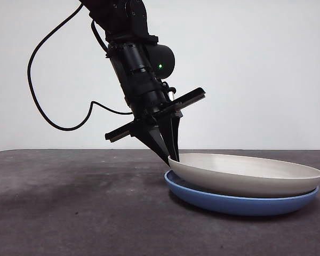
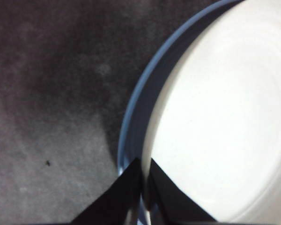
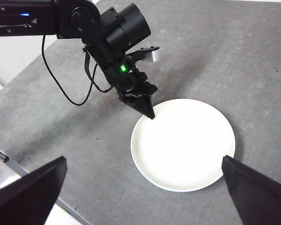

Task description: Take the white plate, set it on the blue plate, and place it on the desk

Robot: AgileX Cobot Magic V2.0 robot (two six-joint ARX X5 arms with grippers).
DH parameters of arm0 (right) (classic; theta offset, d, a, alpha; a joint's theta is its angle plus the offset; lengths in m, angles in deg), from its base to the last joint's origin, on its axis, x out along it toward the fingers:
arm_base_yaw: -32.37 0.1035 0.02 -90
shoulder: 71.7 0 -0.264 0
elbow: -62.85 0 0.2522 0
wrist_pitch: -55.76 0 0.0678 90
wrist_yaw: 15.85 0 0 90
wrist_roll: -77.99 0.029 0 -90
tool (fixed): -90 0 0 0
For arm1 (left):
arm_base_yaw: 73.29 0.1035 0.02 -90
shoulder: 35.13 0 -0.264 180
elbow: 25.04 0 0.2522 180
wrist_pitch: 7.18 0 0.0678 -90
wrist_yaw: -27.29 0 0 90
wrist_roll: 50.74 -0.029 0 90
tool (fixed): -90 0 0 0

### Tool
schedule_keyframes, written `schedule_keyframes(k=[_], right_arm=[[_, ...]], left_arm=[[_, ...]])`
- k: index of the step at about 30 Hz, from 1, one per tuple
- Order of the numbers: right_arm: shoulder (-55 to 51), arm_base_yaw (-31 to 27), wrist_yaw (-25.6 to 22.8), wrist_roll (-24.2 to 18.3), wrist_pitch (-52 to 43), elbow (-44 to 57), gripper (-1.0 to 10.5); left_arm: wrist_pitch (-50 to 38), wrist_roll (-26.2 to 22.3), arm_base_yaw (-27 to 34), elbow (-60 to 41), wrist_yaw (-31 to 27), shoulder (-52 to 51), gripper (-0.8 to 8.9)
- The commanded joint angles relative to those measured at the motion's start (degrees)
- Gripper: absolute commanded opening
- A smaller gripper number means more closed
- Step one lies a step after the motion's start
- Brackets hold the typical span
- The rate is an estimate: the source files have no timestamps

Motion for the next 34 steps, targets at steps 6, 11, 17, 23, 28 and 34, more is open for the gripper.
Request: schedule_keyframes(k=[6,11,17,23,28,34], right_arm=[[0.11,0.24,0.13,-0.55,-0.31,-1.07,6.8],[0.11,0.24,0.13,-0.52,-0.31,-1.07,6.8],[0.11,0.24,0.13,-0.52,-0.28,-1.07,6.8],[0.11,0.24,0.13,-0.52,-0.28,-1.07,6.8],[0.11,0.24,0.13,-0.50,-0.28,-1.07,6.8],[0.11,0.24,0.11,-0.48,-0.28,-1.07,6.8]], left_arm=[[-0.22,-2.40,-0.24,1.75,0.07,1.16,0.31],[-0.63,-2.58,-0.22,1.75,0.13,1.16,1.08],[-1.64,-2.91,-0.24,1.90,0.46,1.16,4.40],[-0.79,-3.89,-0.24,4.28,0.46,1.16,5.10],[3.28,-6.29,-0.22,9.92,0.39,1.16,5.10],[12.96,-11.39,0.15,19.58,-0.42,1.11,5.10]])
